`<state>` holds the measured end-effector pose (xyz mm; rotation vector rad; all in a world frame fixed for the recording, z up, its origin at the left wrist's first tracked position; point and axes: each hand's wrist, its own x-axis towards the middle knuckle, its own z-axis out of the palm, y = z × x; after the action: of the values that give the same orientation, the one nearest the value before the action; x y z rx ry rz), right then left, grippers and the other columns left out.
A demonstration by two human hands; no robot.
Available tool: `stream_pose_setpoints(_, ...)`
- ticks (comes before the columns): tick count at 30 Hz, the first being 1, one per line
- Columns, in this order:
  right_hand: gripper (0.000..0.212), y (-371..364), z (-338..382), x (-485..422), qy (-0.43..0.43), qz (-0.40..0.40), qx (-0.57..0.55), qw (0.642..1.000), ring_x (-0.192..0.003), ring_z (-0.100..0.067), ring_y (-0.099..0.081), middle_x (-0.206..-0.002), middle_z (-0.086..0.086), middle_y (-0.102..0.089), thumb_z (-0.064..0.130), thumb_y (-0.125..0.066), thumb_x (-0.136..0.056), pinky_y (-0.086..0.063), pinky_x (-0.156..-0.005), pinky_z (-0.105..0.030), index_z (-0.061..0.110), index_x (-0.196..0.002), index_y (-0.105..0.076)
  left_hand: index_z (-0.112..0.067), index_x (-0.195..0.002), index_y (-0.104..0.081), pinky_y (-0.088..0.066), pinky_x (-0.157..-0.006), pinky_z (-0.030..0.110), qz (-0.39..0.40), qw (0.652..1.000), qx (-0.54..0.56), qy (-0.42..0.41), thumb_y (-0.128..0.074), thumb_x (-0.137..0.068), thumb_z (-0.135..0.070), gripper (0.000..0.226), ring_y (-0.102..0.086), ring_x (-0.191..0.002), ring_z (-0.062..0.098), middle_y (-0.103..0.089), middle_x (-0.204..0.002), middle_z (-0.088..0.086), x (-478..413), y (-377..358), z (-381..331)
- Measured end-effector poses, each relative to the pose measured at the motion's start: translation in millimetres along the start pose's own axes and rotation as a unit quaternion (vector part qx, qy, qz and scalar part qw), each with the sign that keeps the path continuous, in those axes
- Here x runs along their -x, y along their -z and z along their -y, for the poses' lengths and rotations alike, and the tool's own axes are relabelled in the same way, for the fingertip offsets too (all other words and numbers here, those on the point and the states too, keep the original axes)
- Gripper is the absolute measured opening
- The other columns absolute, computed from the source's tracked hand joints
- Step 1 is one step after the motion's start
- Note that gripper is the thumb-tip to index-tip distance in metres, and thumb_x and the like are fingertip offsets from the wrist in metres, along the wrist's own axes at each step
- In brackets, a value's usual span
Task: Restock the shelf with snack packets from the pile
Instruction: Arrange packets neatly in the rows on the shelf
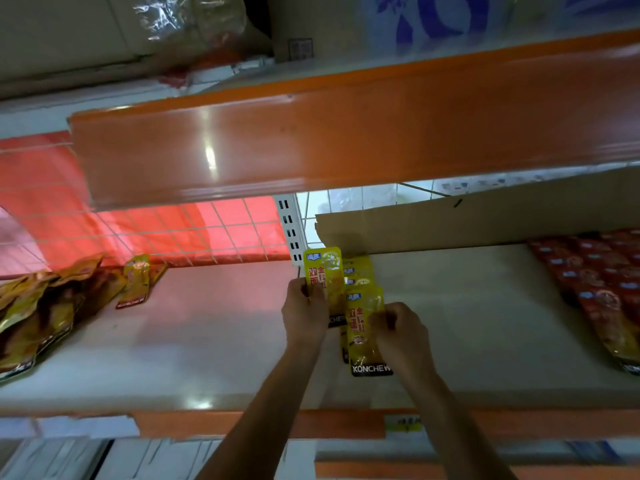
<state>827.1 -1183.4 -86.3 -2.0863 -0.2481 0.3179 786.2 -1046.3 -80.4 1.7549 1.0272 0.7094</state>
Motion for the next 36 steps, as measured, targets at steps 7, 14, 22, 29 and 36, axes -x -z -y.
stream_pose_setpoints(7, 0.018, 1, 0, 0, 0.006, -0.006, 0.057, 0.998, -0.075, -0.011, -0.055, -0.092, 0.001, -0.071, 0.033, -0.062, -0.087, -0.038, -0.067, -0.023, 0.02, -0.094, -0.071, -0.026, -0.085, -0.058, -0.045, -0.068, 0.027, -0.002, 1.0, 0.014, 0.018, -0.059, -0.088, -0.021, 0.006, -0.062, -0.078, 0.017, -0.065, -0.076, -0.011, 0, 24, 18)
stream_pose_setpoints(14, 0.022, 6, 3, -5, -0.008, 0.01, 0.069, 0.998, -0.085, -0.017, -0.063, -0.094, 0.0, -0.073, 0.036, -0.064, -0.086, -0.042, -0.071, -0.024, 0.02, -0.096, -0.074, -0.013, -0.083, -0.061, -0.048, -0.057, 0.025, 0.202, 0.967, 0.105, 0.112, -0.068, -0.08, 0.0, 0.014, -0.064, -0.06, 0.013, -0.07, -0.068, 0.002, 12, 37, 12)
stream_pose_setpoints(22, 0.01, 7, -1, -10, -0.014, 0.029, 0.018, 0.999, -0.087, -0.024, -0.067, -0.089, -0.002, -0.07, 0.02, -0.064, -0.086, -0.056, -0.079, -0.046, 0.018, -0.093, -0.07, -0.014, -0.085, -0.063, -0.057, -0.07, 0.03, 0.347, 0.935, -0.034, 0.056, -0.076, -0.078, -0.009, 0.016, -0.069, -0.077, 0.019, -0.07, -0.085, 0.009, 29, 44, 25)
stream_pose_setpoints(29, 0.004, 8, -3, -13, -0.007, 0.021, 0.014, 1.0, -0.084, -0.024, -0.067, -0.087, -0.002, -0.07, 0.019, -0.063, -0.086, -0.056, -0.078, -0.046, 0.022, -0.086, -0.066, -0.025, -0.092, -0.063, -0.057, -0.075, 0.029, 0.298, 0.941, -0.159, -0.035, -0.076, -0.077, -0.026, 0.019, -0.068, -0.077, 0.006, -0.071, -0.083, -0.008, 34, 41, 24)
stream_pose_setpoints(36, 0.01, 10, -6, -13, -0.002, 0.024, 0.019, 1.0, -0.085, -0.019, -0.066, -0.088, 0.001, -0.07, 0.026, -0.06, -0.09, -0.055, -0.081, -0.043, 0.019, -0.09, -0.068, -0.029, -0.094, -0.058, -0.055, -0.071, 0.023, 0.28, 0.942, -0.167, -0.072, -0.076, -0.078, -0.03, 0.024, -0.065, -0.076, 0.002, -0.067, -0.082, -0.012, 36, 40, 22)
